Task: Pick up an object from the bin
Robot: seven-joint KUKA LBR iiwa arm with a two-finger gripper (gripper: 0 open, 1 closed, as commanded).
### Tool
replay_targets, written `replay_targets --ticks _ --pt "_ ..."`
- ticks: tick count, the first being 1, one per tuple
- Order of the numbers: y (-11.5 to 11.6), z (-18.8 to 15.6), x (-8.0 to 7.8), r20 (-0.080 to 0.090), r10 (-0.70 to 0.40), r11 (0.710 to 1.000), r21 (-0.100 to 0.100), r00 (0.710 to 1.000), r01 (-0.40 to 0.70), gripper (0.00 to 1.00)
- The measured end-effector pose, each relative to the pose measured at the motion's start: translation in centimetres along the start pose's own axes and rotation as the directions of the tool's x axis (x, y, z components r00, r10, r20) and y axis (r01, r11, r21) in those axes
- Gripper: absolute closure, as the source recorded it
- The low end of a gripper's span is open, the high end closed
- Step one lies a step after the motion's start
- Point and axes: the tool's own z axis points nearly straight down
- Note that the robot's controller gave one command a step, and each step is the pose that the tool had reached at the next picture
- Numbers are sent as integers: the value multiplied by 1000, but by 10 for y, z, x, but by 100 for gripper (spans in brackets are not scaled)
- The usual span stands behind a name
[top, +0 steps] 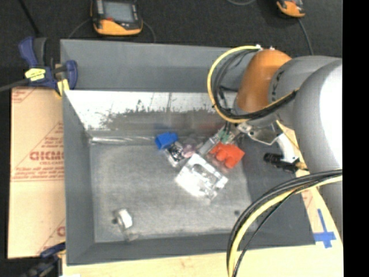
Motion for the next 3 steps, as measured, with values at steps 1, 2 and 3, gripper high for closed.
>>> replay_targets --ticks 1,2,3 --pt "-44 10 -40 -6 181 983 -9 983 -181 0" --pt "-47 12 -41 -4 181 984 -3 984 -181 100" --pt "-59 -145 -37 8 67 998 -6 998 -67 100"
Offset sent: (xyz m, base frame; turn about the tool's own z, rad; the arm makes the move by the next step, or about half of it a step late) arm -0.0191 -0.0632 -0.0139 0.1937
